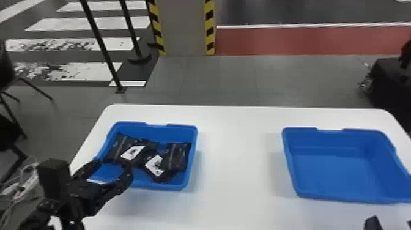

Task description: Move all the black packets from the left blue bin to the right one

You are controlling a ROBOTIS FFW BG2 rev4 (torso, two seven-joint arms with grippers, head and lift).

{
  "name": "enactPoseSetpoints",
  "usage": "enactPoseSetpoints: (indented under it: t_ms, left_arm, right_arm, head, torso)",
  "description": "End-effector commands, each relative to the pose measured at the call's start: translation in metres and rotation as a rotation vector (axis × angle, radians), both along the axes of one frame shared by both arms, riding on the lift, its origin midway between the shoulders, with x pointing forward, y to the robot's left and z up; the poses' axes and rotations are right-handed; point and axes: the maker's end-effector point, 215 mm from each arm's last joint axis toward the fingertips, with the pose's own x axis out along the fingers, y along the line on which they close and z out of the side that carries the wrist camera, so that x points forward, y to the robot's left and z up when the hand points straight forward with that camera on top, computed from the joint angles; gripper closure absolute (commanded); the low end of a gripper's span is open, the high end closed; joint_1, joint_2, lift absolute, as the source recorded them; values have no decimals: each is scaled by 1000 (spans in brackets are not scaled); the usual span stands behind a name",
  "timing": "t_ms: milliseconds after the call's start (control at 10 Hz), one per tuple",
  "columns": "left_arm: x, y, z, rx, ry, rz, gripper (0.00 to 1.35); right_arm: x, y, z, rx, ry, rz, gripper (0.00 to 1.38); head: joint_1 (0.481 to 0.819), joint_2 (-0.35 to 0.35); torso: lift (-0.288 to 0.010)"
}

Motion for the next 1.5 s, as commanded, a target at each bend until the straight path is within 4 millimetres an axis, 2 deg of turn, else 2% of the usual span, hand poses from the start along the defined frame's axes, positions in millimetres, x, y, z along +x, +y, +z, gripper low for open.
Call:
enactPoseSetpoints:
  t_ms: [0,300,400,500,600,700,800,900,1000,1100,1200,1300,1400]
  left_arm:
    - [23,7,-15,-9,45,-10,177]
    - [56,18,-29,-30,96,0,177]
    - [70,15,-40,-58,112,-35,202]
    - [80,2,-63,-117,185,-93,263]
    - [88,-7,-71,-122,211,-133,424]
    - [89,-10,-72,-129,220,-136,760]
    - [90,-8,-68,-124,197,-135,835]
    - [94,-5,-58,-91,163,-152,1108]
    - [91,-5,-58,-99,176,-151,1191]
    - [87,-10,-55,-130,144,-155,1208]
    - [76,-6,-37,-122,109,-144,1210]
    - [63,-23,-9,-131,69,-173,1208]
    - [50,-51,29,-119,9,-241,1210]
  right_arm:
    - [0,0,-1,3,2,-1,348]
    - [0,0,-1,4,2,-1,348]
    - [0,1,-1,5,2,0,348]
    - [-1,3,-3,18,5,0,348]
    - [0,4,-5,20,8,2,348]
    - [1,4,-4,22,5,1,348]
    - [1,4,-4,22,5,1,349]
    - [0,4,-4,23,5,1,354]
    - [-1,3,-3,25,4,-1,354]
    - [1,6,-3,28,2,3,354]
    - [1,8,-3,33,2,5,354]
    - [3,15,-1,64,-6,10,352]
    - [8,23,-1,95,-13,19,354]
  head:
    - [695,109]
    - [695,118]
    - [695,123]
    - [695,118]
    - [695,112]
    - [695,96]
    - [695,89]
    - [695,88]
    - [695,88]
    - [695,91]
    - [695,92]
    - [695,93]
    - [695,93]
  torso:
    - [-110]
    - [-110]
    - [-110]
    - [-110]
    - [-110]
    - [-110]
    - [-110]
    - [-110]
    - [-110]
    - [-110]
    - [-110]
    - [-110]
    - [-110]
